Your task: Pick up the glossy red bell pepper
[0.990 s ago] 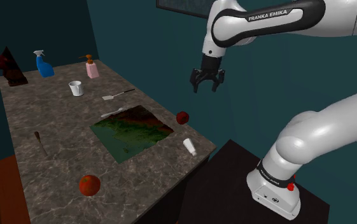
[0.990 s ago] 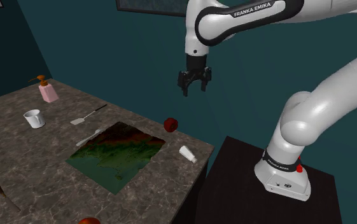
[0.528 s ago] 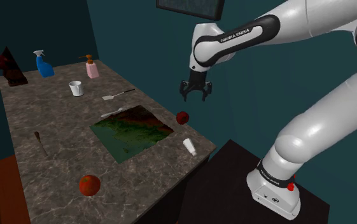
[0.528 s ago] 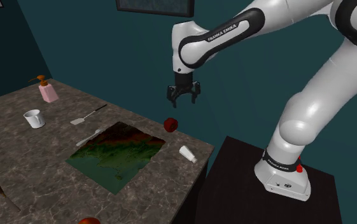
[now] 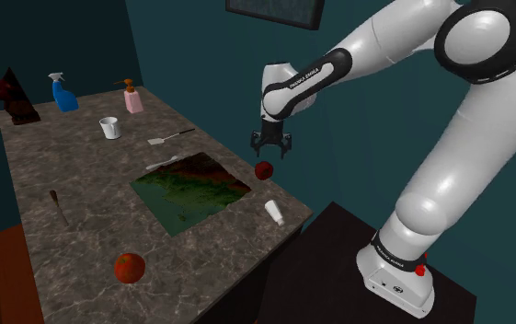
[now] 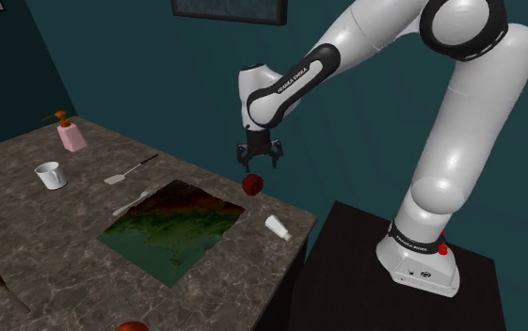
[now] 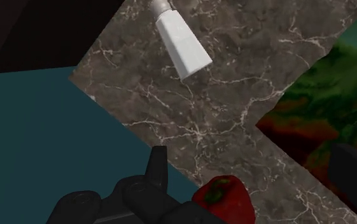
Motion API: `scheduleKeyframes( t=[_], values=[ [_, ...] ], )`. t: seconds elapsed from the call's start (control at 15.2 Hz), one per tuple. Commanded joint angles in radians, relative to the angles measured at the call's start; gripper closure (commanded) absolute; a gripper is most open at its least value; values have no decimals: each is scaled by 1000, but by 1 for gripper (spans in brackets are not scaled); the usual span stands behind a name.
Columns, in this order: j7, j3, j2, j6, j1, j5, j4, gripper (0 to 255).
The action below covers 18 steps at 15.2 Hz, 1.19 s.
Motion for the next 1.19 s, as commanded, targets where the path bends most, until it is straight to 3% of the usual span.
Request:
scheduleKeyframes(
  t=[0.0,0.46,0.86,1.12],
  values=[
    [59,-8,73,37,-4,-27,27,0],
    [238,-68,332,124,5,-99,168,0],
    [354,-131,545,162,15,-117,318,0],
    [358,-135,582,189,17,-119,328,0]
  ],
)
